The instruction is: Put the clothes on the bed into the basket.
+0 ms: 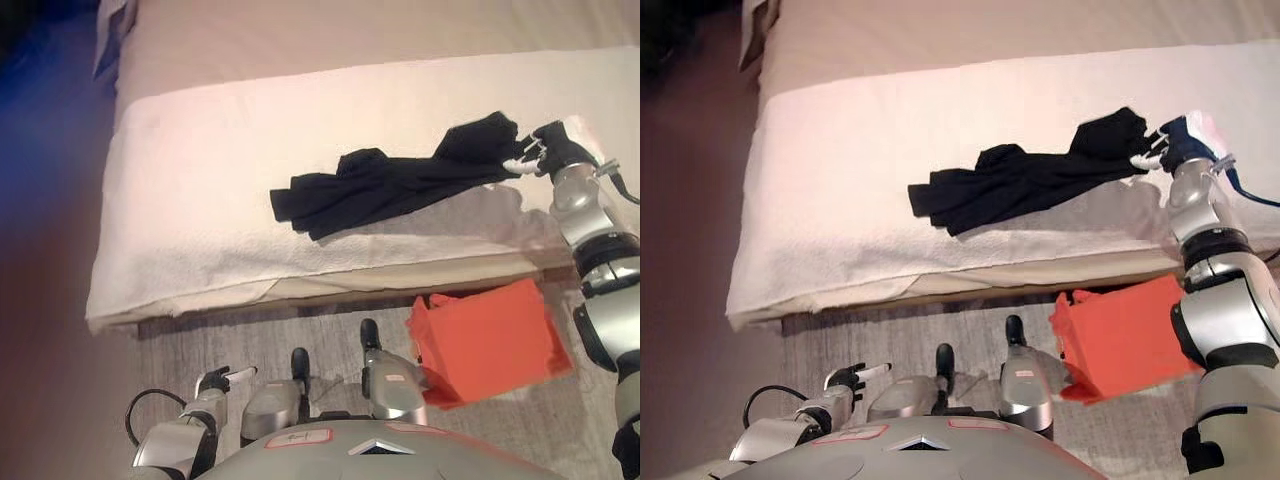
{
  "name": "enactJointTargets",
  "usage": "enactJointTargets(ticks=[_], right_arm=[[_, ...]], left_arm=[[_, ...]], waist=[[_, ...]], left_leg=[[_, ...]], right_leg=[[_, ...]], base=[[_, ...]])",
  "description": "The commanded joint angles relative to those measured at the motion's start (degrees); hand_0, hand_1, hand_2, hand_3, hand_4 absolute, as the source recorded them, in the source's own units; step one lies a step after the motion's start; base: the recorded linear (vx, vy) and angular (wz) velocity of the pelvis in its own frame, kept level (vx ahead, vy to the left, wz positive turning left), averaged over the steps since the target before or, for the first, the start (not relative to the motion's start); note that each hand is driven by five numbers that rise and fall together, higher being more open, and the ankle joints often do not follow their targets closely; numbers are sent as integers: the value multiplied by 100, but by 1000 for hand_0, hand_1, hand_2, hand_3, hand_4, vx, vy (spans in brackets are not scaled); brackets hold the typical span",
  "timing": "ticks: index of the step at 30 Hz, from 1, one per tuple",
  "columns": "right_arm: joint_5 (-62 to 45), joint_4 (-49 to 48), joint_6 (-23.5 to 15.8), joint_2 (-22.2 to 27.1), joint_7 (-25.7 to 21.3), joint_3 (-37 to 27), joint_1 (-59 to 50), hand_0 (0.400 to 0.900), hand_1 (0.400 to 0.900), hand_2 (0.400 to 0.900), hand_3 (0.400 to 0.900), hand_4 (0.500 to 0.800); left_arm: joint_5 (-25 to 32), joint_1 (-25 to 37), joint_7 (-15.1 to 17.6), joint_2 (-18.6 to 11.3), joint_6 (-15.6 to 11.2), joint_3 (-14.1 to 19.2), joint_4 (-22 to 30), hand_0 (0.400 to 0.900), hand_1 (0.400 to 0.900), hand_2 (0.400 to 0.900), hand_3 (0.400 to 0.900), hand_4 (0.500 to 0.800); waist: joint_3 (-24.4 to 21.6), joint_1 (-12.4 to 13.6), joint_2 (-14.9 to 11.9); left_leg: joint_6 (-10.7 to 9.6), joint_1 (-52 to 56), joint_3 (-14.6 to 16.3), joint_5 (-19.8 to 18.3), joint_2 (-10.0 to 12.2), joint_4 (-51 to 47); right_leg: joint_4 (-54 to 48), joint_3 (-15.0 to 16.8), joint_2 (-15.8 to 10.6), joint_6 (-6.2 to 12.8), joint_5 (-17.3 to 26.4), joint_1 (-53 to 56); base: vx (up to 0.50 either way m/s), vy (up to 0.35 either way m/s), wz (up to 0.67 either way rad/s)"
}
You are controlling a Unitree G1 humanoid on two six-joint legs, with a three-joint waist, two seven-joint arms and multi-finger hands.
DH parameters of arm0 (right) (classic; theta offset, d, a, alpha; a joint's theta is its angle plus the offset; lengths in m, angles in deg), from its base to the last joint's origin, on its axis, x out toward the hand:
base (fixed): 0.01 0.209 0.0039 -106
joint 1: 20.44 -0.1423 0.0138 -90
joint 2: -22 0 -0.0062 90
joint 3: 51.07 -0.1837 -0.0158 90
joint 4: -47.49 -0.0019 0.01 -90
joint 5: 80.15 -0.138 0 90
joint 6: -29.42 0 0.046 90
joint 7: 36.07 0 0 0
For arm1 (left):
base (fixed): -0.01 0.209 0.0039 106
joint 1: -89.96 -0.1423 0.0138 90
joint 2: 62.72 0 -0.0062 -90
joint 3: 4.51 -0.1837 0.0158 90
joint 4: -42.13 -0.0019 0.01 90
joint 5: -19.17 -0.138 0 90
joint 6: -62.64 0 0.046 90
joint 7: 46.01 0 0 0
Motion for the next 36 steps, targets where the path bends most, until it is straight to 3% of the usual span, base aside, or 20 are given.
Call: enactJointTargets(ticks=[1,14,22,28,36], right_arm=[[210,-559,-205,999,-317,-401,23,400,400,400,400,500],[87,-1933,-259,1849,-374,-2610,2644,400,400,400,400,500],[102,-2412,-281,1938,-312,-3302,3438,400,400,400,400,500],[57,-2077,-319,1847,-67,-2787,3171,400,400,400,400,500],[-25,-1354,-310,1477,451,-1472,2175,400,400,400,400,500]], left_arm=[[-274,-44,-12,-195,53,-73,-430,900,900,900,900,800],[-660,-79,-100,-168,124,22,-384,900,900,900,900,800],[-811,-95,-159,-173,130,0,-323,900,900,900,900,800],[-786,-84,-212,-193,114,-124,-255,900,900,900,900,800],[-699,-71,-289,-209,120,-239,-287,900,900,900,900,800]], waist=[[-328,-150,-72],[-549,-516,-117],[-541,-649,-96],[-490,-594,-92],[-418,-436,-97]], left_leg=[[-95,51,14,-289,90,-31],[-73,314,228,-401,129,-31],[-57,417,376,-441,136,-31],[-61,420,393,-435,127,-31],[-78,413,316,-412,118,-31]], right_leg=[[533,-23,-89,284,-256,-236],[487,180,25,299,-281,-25],[516,340,84,301,-282,-32],[483,368,84,307,-262,-28],[449,307,43,284,-261,33]], base=[[27,13,-29],[24,0,-10],[11,8,-12],[-1,-1,-3],[-5,-12,7]])
